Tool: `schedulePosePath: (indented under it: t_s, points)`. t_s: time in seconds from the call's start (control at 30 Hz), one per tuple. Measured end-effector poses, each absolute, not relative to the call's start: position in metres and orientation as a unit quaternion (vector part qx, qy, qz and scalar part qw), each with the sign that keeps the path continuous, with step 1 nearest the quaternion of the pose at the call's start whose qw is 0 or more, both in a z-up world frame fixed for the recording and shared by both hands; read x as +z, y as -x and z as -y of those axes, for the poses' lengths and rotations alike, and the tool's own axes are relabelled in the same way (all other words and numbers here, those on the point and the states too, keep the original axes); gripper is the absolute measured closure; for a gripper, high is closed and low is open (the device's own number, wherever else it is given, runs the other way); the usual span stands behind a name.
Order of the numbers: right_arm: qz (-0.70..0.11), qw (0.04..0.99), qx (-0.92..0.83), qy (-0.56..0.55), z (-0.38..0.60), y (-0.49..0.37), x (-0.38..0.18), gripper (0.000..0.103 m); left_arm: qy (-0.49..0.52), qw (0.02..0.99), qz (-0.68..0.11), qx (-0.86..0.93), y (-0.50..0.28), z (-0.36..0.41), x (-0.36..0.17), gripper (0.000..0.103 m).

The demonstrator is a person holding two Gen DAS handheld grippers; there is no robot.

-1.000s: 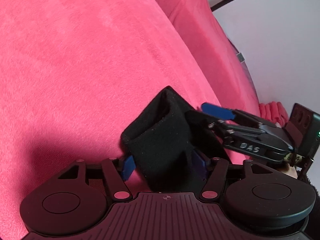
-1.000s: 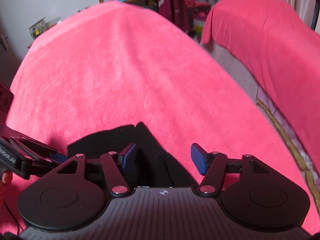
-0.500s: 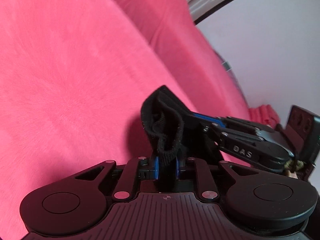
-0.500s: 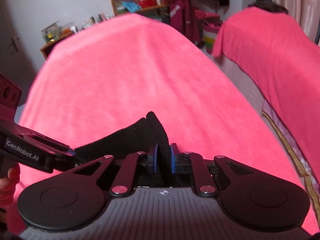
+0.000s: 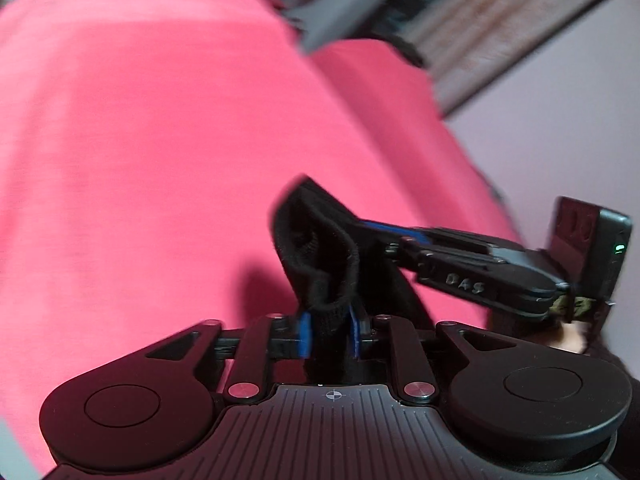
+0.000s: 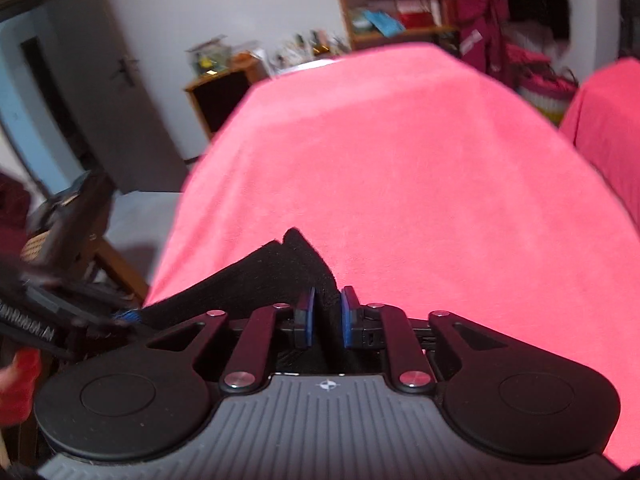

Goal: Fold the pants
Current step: 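Lower the folded pants onto the bed and open both grippers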

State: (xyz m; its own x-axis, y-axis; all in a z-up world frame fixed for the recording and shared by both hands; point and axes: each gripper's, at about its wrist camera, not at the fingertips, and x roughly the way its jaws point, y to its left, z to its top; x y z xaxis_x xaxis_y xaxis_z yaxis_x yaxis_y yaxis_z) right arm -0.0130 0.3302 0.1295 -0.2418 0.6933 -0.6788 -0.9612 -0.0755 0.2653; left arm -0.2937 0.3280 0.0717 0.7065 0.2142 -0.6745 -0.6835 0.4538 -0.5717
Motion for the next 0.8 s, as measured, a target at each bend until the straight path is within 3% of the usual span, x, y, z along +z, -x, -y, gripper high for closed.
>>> schedulePosePath:
  t_s: [0.03, 0.07, 0.23, 0.43, 0.5, 0.8]
  points:
    - [-0.34, 0.601, 0.695, 0.198, -0.34, 0.02, 0.117, 0.064, 0.439, 0.79, -0.288, 0.319, 0.302, -0.334, 0.06, 0.01]
    - [-0.34, 0.618, 0.68, 0.203, -0.346, 0.02, 0.107, 0.059, 0.443, 0.765, -0.305, 0.355, 0.312, -0.342, 0.048, 0.01]
    - [-0.382, 0.673, 0.618, 0.138, -0.305, -0.007, 0.102, 0.043, 0.488, 0.731, -0.274, 0.39, 0.365, -0.349, 0.031, 0.01]
    - [-0.401, 0.767, 0.498, 0.046, -0.159, -0.048, 0.095, 0.043, 0.459, 0.766, -0.296, 0.339, 0.319, -0.341, 0.053, 0.009]
    - [-0.412, 0.799, 0.437, 0.033, -0.111, -0.056, 0.082, 0.043, 0.444, 0.786, -0.301, 0.308, 0.284, -0.334, 0.058, 0.003]
    - [-0.446, 0.834, 0.322, 0.039, -0.027, -0.042, 0.043, 0.045, 0.367, 0.834, -0.4, 0.095, 0.104, -0.278, 0.052, 0.0]
